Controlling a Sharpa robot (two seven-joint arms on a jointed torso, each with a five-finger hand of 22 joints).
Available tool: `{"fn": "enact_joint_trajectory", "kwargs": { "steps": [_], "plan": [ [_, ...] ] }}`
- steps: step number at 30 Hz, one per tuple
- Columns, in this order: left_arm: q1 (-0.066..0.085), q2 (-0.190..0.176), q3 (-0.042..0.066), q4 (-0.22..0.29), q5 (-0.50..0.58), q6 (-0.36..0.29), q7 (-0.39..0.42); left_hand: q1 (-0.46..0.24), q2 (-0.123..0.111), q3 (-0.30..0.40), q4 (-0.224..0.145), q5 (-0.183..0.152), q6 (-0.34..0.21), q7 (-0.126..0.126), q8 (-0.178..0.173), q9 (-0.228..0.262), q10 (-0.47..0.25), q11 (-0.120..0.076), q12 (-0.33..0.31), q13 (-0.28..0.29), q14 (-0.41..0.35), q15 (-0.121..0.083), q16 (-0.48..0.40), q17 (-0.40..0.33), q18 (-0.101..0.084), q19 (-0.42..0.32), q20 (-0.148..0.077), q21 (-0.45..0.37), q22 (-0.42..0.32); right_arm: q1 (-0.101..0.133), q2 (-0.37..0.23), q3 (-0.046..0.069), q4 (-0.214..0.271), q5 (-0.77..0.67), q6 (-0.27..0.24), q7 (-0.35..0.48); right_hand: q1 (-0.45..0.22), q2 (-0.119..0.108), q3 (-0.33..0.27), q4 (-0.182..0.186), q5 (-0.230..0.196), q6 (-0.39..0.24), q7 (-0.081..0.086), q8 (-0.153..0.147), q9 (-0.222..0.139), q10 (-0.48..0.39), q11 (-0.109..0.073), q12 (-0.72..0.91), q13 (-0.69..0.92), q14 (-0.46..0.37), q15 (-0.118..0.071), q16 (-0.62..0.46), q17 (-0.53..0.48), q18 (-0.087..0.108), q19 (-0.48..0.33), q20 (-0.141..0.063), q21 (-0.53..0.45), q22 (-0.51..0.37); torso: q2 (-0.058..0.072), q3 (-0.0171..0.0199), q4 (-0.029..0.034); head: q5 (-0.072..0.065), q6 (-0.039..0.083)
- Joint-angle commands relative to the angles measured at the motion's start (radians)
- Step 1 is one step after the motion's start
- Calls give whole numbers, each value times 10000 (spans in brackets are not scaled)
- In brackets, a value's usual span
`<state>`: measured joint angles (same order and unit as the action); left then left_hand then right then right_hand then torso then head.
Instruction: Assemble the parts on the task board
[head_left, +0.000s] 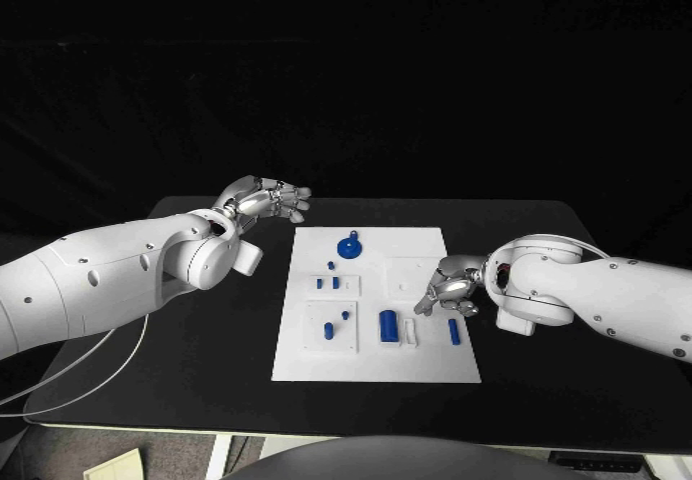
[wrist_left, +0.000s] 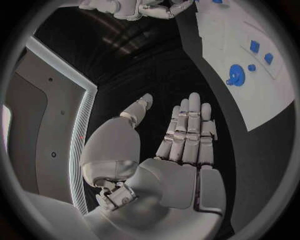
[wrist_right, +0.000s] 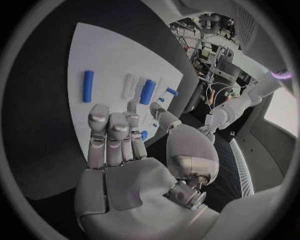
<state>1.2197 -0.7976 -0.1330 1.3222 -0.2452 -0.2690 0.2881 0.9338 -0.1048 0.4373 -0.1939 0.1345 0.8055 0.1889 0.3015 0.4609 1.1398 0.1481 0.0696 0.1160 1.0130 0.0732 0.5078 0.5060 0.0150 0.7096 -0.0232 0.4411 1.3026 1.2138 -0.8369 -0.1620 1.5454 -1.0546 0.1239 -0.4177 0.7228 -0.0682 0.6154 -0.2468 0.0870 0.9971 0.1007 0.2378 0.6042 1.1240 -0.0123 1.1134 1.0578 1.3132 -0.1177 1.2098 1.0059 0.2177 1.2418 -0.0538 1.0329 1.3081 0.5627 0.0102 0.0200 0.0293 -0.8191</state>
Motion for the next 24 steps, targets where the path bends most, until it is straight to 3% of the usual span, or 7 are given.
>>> {"fn": "enact_joint_trajectory", "kwargs": {
  "steps": [1,6,14,24],
  "plan": [
    [4,52,5,-12,51,111,64,36,79,14,-55,48,-53,-36,32,-11,-27,-40,61,-11,93,1,-40,10,26,71,-28,-38,10,55,-85,4,-47,-105,319,-49,144,3,-16,-30,-118,-95,44,-64,24,-26,51,20,18,17,36,-33,18,441,5,-52,-45,29,13,14,3,-57,29],
    [4,62,3,-9,51,110,64,32,79,12,-55,46,-53,-35,32,-12,-27,-40,61,-11,92,1,-42,12,26,71,-28,-40,11,66,-288,2,-136,-217,427,-454,256,-66,22,-53,-236,-78,45,-35,66,-42,54,29,24,20,43,-34,24,441,9,-57,-54,28,12,4,2,-83,28],
    [4,102,2,-18,52,123,71,26,79,8,-55,44,-52,-36,33,-12,-26,-41,62,-11,92,2,-48,18,25,71,-27,-46,14,66,-393,-10,-185,-656,1238,-1109,209,-209,-42,9,-370,-45,37,7,122,-77,49,22,22,16,45,-42,28,441,-3,-39,-65,32,12,3,9,-151,41],
    [4,90,1,31,52,130,70,22,81,6,-57,42,-52,-36,35,-13,-25,-41,62,-12,93,2,-55,24,24,71,-28,-52,18,22,-393,-172,-244,-1092,966,-1526,161,-314,-64,137,-382,164,-42,155,240,-49,-23,33,14,9,-14,-49,35,441,-16,-15,-66,43,14,-4,19,-258,47]
  ]
}}
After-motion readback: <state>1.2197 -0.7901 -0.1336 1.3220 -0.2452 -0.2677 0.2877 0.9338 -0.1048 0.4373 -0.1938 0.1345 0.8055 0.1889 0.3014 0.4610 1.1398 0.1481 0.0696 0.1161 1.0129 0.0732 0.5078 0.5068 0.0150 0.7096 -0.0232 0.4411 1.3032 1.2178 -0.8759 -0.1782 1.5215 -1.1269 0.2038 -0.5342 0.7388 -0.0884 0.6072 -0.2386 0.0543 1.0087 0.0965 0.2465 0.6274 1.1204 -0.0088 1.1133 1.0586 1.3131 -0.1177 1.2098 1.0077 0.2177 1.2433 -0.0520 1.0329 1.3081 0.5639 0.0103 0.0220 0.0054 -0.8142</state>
